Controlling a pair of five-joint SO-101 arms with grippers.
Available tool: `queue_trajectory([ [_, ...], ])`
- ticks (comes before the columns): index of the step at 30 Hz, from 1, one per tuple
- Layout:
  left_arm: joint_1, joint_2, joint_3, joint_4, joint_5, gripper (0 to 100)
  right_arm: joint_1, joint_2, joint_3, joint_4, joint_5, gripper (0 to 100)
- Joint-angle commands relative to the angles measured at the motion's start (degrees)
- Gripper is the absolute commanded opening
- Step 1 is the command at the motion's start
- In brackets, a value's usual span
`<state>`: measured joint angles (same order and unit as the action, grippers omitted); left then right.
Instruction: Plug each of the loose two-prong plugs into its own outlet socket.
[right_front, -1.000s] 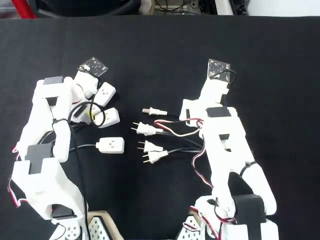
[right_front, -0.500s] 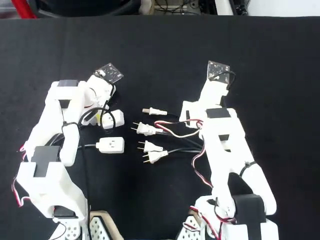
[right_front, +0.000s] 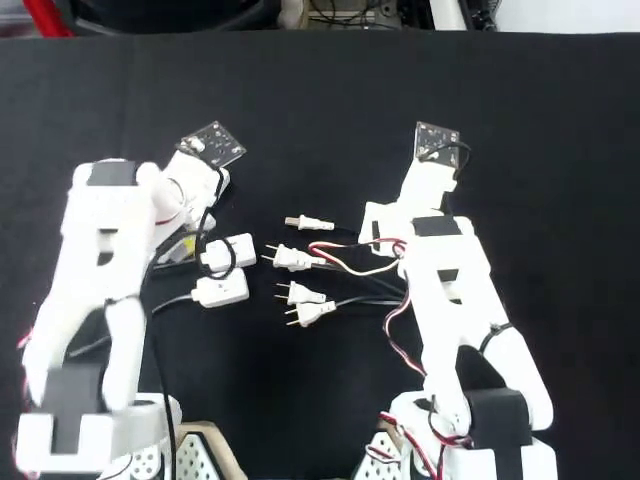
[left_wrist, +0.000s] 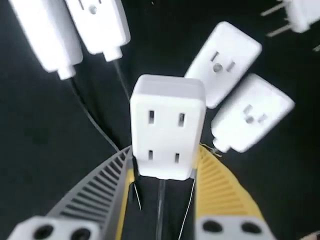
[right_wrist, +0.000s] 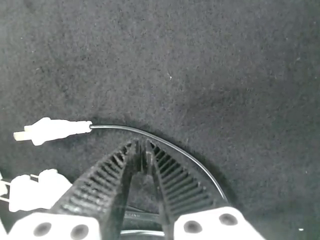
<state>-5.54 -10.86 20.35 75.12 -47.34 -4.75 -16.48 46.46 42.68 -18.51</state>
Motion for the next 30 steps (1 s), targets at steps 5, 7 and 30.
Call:
queue_trajectory([
  [5,6.29,-25.58,5.23,15.74,0.0,3,5.36,0.04,-0.57,-0.79,-0.7,1.2],
  [7,11.82,-30.33,11.12,16.88,-0.09,3,7.74,-0.13,-0.66,-0.35,-0.7,1.2],
  [30,35.3,-44.4,54.73,-10.29,5.01,24,12.31,-0.4,-4.62,8.62,-1.14,1.5],
])
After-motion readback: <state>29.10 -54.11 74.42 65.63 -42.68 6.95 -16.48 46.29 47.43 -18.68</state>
